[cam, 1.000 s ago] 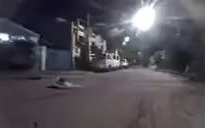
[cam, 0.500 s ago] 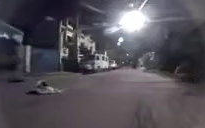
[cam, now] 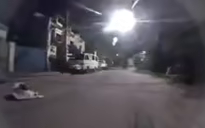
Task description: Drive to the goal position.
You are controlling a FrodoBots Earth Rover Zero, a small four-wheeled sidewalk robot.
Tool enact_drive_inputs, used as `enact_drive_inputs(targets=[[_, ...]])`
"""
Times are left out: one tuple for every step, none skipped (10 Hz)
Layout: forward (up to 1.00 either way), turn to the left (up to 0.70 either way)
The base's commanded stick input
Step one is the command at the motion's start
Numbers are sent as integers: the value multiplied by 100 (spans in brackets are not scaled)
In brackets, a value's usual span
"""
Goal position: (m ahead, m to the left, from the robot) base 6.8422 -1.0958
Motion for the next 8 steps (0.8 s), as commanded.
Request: enact_drive_inputs(targets=[[70, -35], [70, -35], [70, -35], [70, -35], [70, -28], [70, -6], [70, 0], [70, 0]])
